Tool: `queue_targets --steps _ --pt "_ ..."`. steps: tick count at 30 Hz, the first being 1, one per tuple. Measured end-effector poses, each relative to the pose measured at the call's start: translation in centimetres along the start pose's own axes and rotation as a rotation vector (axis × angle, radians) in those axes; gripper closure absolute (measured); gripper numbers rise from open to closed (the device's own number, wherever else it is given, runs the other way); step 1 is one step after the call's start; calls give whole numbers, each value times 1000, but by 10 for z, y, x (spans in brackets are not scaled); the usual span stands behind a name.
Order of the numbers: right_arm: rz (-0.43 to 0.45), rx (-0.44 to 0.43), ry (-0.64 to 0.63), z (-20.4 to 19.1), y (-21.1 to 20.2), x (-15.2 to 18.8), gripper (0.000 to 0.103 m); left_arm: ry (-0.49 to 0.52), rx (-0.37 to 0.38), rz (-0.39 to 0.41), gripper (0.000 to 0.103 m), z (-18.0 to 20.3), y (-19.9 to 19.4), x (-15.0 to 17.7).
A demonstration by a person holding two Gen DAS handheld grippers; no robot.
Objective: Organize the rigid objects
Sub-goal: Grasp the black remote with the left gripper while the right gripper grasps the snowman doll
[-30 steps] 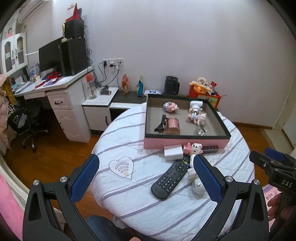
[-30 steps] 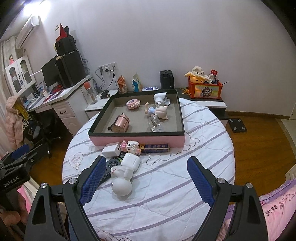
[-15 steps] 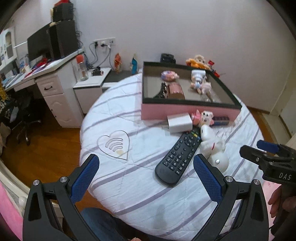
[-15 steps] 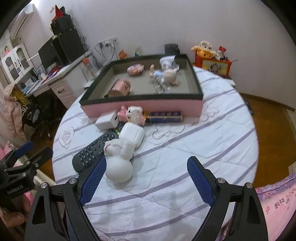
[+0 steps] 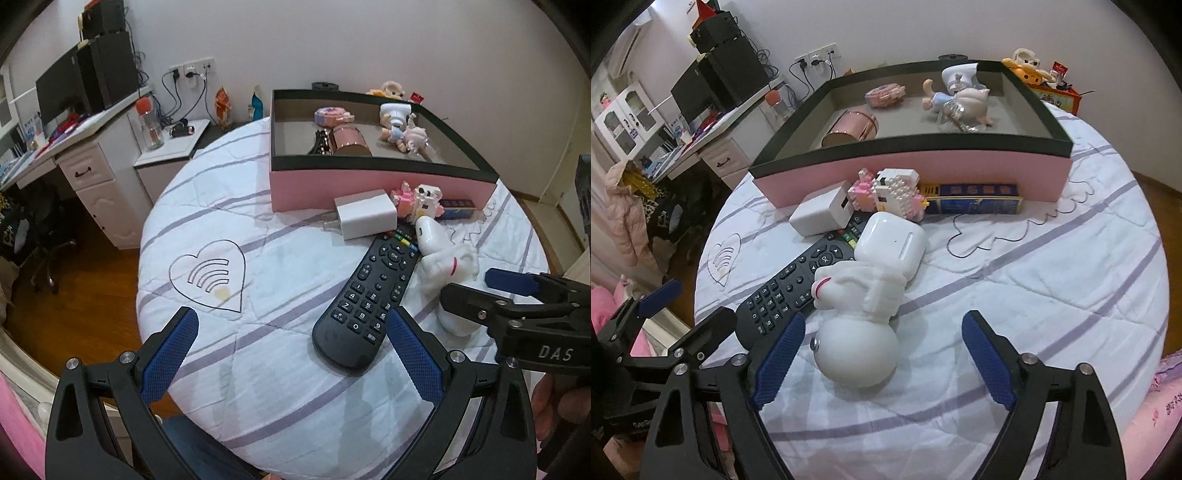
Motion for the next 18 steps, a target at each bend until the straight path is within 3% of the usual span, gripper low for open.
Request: queue_targets --steps 2,4,7,18 --pt "-12 1 -6 -2 6 1 32 2 9 -8 1 2 4 1" --pt "-23 0 -17 -3 13 2 35 7 18 -12 1 4 7 1" --pt "-20 -17 -40 -7 16 2 53 12 22 -13 1 5 9 1" --pt "39 3 -24 16 -14 -7 54 86 64 -33 1 28 26 -4"
Point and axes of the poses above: each gripper's, at about its wrist camera, not at the fingertips, and y roughly the way its jaws point, z to its right, x to its underside, the point moved 3 cm from there along y, roughly the way its jaws point, and after that the axes turned 2 degrees about -x, right-handed, at the moved point
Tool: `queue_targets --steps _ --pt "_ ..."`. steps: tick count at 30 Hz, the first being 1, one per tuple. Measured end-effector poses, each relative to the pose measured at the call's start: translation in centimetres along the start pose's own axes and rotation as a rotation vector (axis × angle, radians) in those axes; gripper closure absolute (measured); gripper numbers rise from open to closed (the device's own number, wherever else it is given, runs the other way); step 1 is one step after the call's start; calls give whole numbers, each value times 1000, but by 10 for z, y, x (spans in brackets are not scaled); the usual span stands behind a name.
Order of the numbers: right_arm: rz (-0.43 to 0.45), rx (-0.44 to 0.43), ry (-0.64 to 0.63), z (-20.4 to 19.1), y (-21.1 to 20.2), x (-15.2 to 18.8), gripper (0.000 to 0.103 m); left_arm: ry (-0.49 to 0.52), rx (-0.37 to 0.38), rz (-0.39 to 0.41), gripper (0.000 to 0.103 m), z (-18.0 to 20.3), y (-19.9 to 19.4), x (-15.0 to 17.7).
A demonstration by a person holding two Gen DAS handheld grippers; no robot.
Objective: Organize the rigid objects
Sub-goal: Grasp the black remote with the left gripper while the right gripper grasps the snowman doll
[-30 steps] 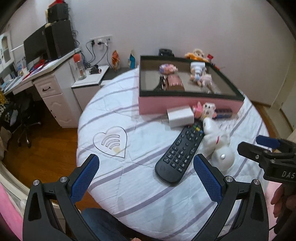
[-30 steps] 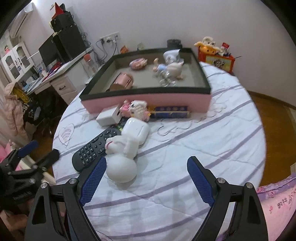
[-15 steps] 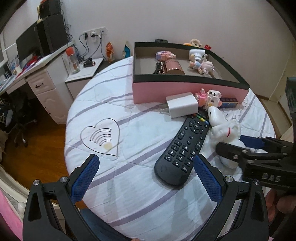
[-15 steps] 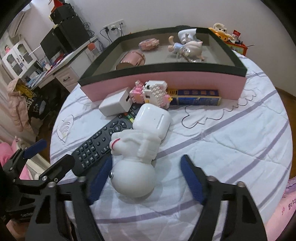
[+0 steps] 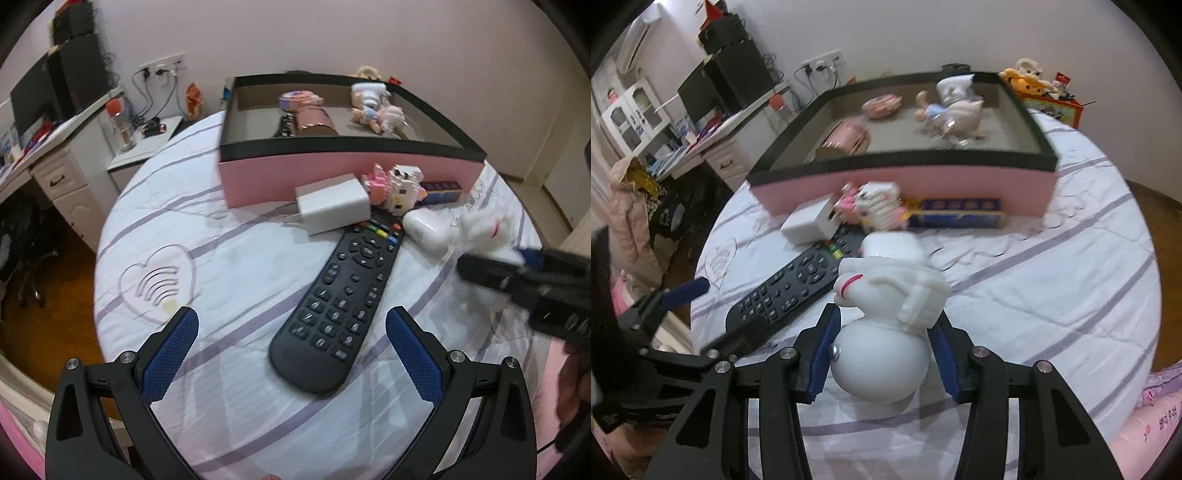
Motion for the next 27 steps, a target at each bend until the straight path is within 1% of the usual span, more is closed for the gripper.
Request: queue_targets --steps 6,8,10,13,15,20,21,23,24,27 --pt "10 10 32 15 -4 -6 54 118 -37 -32 0 18 31 -9" --pt "6 8 37 18 -2 -5 53 109 -4 -17 1 19 35 -12" --pt "0 7 41 20 0 -5 53 85 27 -34 2 16 40 -15" --pt "-3 5 44 23 0 -5 53 86 56 -40 16 17 36 -16" --pt "-2 5 46 23 -1 -5 53 87 69 -35 34 19 32 -15" --pt "-3 -3 39 19 -1 -4 53 53 126 -38 48 15 26 -13" --pt "-3 -5 36 17 -1 -4 53 32 155 -41 52 13 24 -13" --pt "-3 -7 32 16 -1 -4 53 3 193 -46 57 10 22 -13" --pt "-2 -6 31 16 -1 -5 53 -12 208 -48 57 9 21 -12" --pt "3 -3 28 15 -4 -5 53 -29 225 -44 59 9 15 -6"
Point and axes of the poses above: each gripper's, at about its wrist camera, not at the fingertips, and y roughly the way its jaws point, z to its right, x to its underside, the point moved 3 cm from there along y, roughly the way its jaws point, and after that the axes turned 2 degrees about -x, right-handed, at the moved point
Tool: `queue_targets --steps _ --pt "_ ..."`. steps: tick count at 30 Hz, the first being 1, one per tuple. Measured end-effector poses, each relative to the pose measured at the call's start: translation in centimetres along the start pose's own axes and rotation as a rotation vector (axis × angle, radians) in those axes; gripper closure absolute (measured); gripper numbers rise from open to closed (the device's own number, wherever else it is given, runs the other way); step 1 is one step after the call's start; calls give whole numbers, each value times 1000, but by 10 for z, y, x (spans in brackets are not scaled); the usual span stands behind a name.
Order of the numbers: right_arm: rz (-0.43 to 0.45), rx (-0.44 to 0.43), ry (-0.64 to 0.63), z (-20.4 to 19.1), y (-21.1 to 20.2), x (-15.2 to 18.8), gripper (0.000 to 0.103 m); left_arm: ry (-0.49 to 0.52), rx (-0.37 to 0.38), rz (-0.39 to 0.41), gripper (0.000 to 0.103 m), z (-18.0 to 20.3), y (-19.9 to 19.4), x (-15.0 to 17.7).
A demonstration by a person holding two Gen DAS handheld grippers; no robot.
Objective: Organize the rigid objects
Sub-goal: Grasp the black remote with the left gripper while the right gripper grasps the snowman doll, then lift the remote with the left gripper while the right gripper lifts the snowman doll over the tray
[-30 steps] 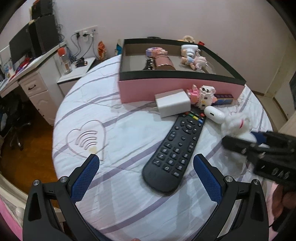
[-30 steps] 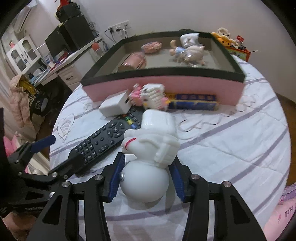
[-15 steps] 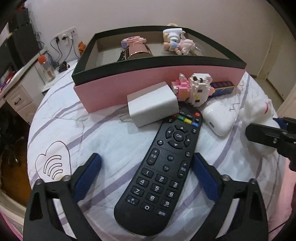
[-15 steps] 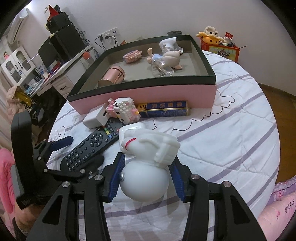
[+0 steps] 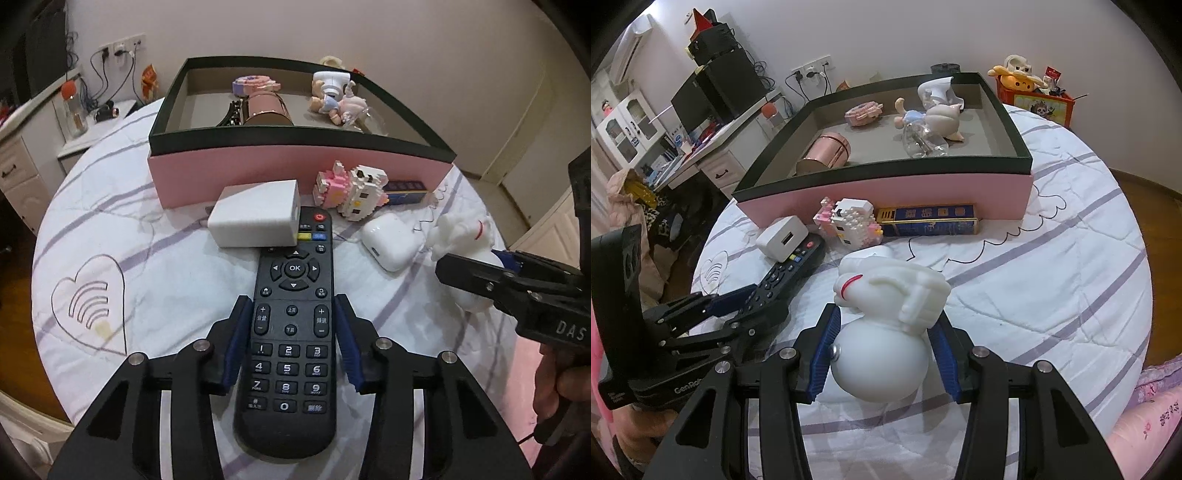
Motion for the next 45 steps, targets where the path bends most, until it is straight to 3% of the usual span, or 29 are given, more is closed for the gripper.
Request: queue_targets --steps 14,23,30,36,45 --pt "25 1 -19 -7 -12 -2 53 9 48 67 59 18 -43 7" --pt "49 4 -25 -9 -23 -4 53 25 27 138 59 21 -71 -1" --pt "93 -2 -53 -16 -35 -27 53 27 -12 201 59 12 -88 -36" --pt "158 -2 -94 -25 -45 -74 53 14 -48 242 59 -2 -87 -87" --pt "167 -19 -143 -33 -17 -145 53 -38 -92 218 59 -31 -38 -163"
Point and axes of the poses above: each gripper's, at about its wrist camera, not at the fingertips, and y roughly the way its jaws point, z to its right, x to its underside, the point moved 3 cm from there along y, roughly the way its jaws point, and after that the axes turned 2 degrees about -x, right-handed, at the moved point
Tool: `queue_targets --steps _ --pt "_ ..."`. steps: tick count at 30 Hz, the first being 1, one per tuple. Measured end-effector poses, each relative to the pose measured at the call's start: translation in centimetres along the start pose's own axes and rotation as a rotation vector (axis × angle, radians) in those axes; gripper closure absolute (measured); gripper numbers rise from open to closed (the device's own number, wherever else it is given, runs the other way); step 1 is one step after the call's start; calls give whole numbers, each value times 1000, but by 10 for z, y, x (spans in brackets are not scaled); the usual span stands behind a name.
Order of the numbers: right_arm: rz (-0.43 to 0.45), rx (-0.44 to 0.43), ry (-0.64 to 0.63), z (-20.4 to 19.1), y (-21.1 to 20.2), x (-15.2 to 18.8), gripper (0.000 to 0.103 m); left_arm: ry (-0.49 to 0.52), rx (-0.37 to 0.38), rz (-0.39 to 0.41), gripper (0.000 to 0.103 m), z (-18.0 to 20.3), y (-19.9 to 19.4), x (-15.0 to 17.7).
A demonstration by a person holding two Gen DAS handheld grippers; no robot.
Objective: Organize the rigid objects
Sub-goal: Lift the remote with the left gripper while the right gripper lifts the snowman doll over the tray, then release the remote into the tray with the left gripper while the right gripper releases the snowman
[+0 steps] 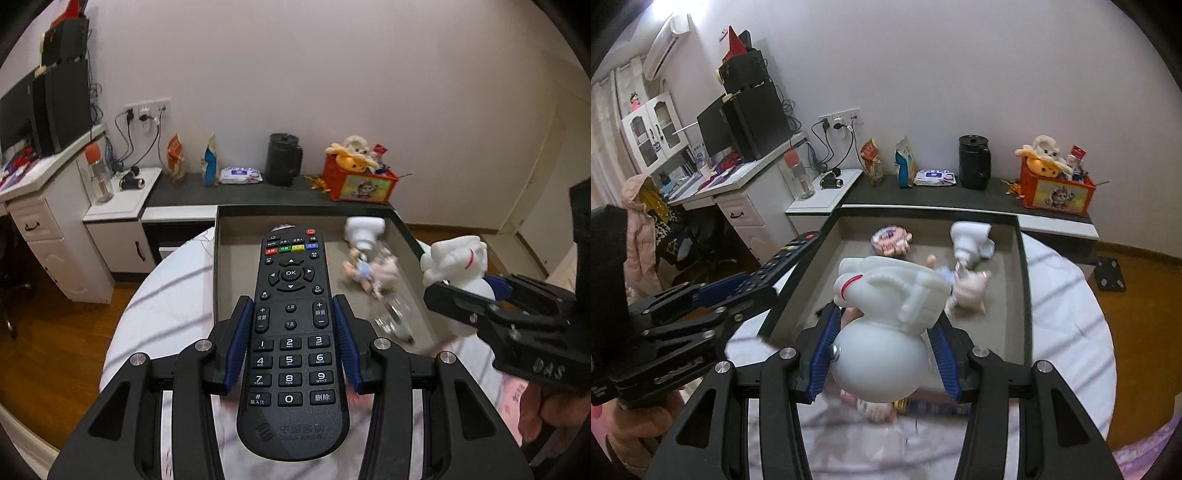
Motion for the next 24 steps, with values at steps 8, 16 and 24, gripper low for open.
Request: queue_targets --steps 8,16,24 --pt "-88 -14 15 19 72 -29 53 -36 -48 -48 59 -14 69 -30" --pt "-175 -19 -2 27 126 -35 53 -60 -80 -102 59 -23 112 -33" --pt "-202 7 -52 29 141 -29 52 -37 -136 -150 58 -20 122 -25"
Point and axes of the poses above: each gripper's, at about its wrist camera, not at the fingertips, and y roughly the way its jaws point, z to its right, x to its underside, the point moved 3 cm from there along y, roughly the way its jaws point, and after that the axes turned 2 degrees about -x, right-handed, at the moved point
